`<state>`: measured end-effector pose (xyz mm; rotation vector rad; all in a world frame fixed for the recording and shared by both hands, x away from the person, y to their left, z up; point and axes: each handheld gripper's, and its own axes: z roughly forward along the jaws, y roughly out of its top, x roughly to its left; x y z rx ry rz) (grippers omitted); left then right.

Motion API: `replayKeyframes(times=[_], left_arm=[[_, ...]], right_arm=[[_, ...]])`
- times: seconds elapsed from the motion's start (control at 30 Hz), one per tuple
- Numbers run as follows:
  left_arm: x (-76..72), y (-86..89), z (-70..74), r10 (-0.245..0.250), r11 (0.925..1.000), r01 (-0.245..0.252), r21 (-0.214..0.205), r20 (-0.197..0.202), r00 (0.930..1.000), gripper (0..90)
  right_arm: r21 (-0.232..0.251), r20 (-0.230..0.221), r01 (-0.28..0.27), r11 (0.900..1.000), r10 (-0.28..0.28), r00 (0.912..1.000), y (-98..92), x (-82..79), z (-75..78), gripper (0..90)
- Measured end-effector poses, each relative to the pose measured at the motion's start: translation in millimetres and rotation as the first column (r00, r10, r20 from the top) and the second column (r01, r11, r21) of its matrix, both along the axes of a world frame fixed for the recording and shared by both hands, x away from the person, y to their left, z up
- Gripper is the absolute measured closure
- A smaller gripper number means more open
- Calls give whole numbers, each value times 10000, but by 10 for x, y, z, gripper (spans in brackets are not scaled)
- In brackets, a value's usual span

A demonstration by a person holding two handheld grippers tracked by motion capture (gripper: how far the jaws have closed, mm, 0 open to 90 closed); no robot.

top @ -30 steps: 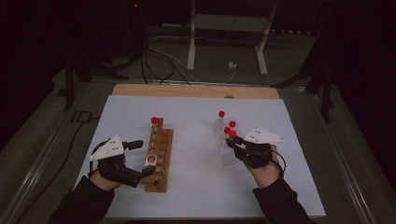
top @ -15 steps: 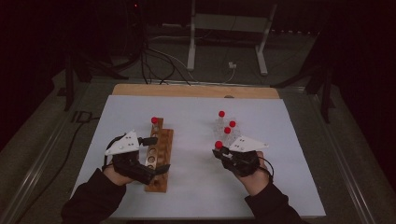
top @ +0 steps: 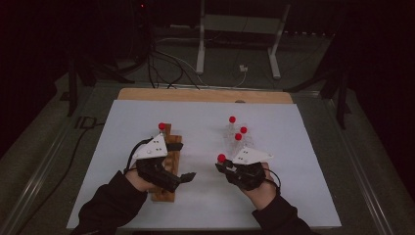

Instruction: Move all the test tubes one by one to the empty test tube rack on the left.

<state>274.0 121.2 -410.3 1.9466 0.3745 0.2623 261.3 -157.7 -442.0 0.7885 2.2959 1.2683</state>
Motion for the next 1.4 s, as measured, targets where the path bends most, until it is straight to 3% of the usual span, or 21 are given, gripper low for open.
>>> replayKeyframes(times=[0.37, 0.73, 1.17, 1.4], left_arm=[[28, -263, 44, -183, 9993, 181, 321, 52, 9998, 79], [68, -510, 43, -519, 9970, 511, 585, 125, 9986, 312], [92, -672, -3, -630, 9944, 604, 866, 275, 9976, 584], [99, -721, -23, -628, 9935, 589, 977, 380, 9973, 687]], right_arm=[[49, -64, -216, 9998, 216, 9997, 27, -26, 19, 755], [110, -145, -358, 9993, 359, 9993, 37, -35, 24, 755], [58, -189, -484, 9988, 485, 9986, 52, -43, 22, 755], [53, -162, -460, 9989, 461, 9988, 44, -48, 30, 755]])
